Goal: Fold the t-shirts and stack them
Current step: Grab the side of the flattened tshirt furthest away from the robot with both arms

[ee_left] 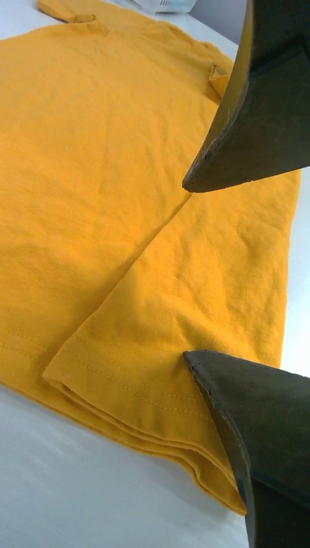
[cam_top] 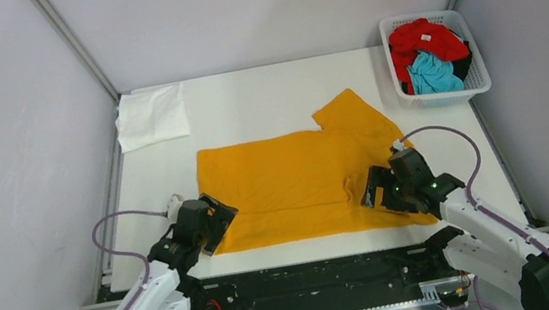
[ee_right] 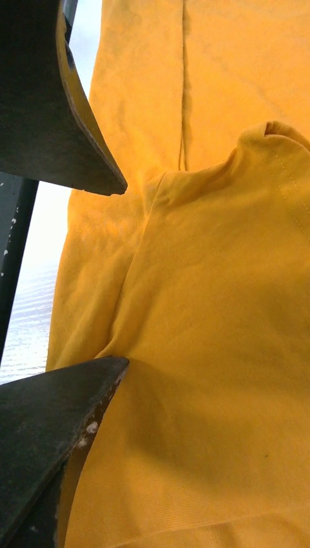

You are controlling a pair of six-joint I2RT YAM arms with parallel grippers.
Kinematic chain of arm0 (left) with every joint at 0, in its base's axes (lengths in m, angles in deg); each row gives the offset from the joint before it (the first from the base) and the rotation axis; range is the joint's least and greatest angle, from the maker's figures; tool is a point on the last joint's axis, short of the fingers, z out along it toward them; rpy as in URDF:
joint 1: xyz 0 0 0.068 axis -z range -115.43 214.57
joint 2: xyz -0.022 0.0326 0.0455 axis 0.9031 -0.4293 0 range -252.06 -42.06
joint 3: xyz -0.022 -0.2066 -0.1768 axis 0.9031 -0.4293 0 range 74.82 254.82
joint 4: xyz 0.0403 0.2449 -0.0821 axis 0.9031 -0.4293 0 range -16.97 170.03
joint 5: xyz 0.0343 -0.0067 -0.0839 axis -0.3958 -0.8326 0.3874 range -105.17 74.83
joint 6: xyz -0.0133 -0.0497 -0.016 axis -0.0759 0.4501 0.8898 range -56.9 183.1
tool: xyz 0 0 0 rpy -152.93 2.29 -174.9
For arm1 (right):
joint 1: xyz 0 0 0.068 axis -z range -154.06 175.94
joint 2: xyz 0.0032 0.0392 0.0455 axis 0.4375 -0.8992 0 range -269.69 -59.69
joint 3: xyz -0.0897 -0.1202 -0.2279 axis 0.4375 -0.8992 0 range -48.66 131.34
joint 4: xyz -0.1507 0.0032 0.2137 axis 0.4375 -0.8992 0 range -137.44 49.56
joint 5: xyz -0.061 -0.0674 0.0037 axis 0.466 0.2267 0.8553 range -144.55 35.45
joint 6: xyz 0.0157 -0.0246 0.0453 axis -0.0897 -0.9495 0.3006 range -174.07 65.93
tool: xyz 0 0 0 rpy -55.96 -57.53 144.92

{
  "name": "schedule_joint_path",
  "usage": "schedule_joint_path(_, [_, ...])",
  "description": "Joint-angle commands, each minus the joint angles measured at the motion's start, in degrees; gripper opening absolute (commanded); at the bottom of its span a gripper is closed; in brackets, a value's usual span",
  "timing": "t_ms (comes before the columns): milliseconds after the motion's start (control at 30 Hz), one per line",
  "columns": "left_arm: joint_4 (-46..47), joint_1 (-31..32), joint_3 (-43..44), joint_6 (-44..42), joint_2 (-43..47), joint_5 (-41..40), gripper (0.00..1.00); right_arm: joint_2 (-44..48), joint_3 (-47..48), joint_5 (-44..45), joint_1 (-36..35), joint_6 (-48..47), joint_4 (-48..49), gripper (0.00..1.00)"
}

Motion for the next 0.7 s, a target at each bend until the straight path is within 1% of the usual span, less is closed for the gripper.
schedule_joint_path(0, [-17.57, 1.42, -3.15, 4.19, 1.36, 4.34, 1.00, 2.14, -0.80, 0.15, -1.32, 2.37, -3.40, 0.99])
schedule_joint_path(100, [-20.98, 2.07, -1.29, 5.17, 1.70, 2.74, 1.00, 3.53, -0.81, 0.30, -1.78, 3.13, -4.15, 0.99])
schedule_joint_path(200, [-26.46, 3.08, 1.98, 6.14, 2.28, -0.22, 1.00, 5.36, -0.78, 0.48, -1.82, 3.70, -5.32, 0.99])
schedule_joint_path(333, [-27.91, 3.20, 4.13, 5.85, 2.43, -2.99, 1.00, 7.42, 0.41, 1.10, -1.66, 2.55, -5.54, 0.99])
schedule_joint_path(467, [-27.71, 3.36, 9.28, 1.92, 2.20, -5.14, 1.00, 7.52, 4.69, 1.89, -1.43, -0.13, -5.94, 0.99])
schedule_joint_path(500, [-27.73, 3.37, 11.95, 0.86, 2.07, -6.09, 1.00, 7.57, 5.47, 2.22, -1.28, -0.70, -5.65, 0.99])
schedule_joint_path(600, [-27.73, 3.37, 18.66, -5.08, -1.75, -10.95, 1.00, 7.71, 9.59, 2.70, -0.21, -2.07, -3.05, 0.99])
schedule_joint_path(633, [-27.73, 3.33, 22.50, -6.11, -4.52, -12.08, 1.00, 7.62, 10.29, 2.93, 0.80, -2.33, -0.75, 0.99])
schedule_joint_path(667, [-27.70, 3.26, 24.20, -7.90, -5.99, -14.83, 1.00, 7.35, 11.28, 2.97, 1.38, -2.59, 0.64, 0.99])
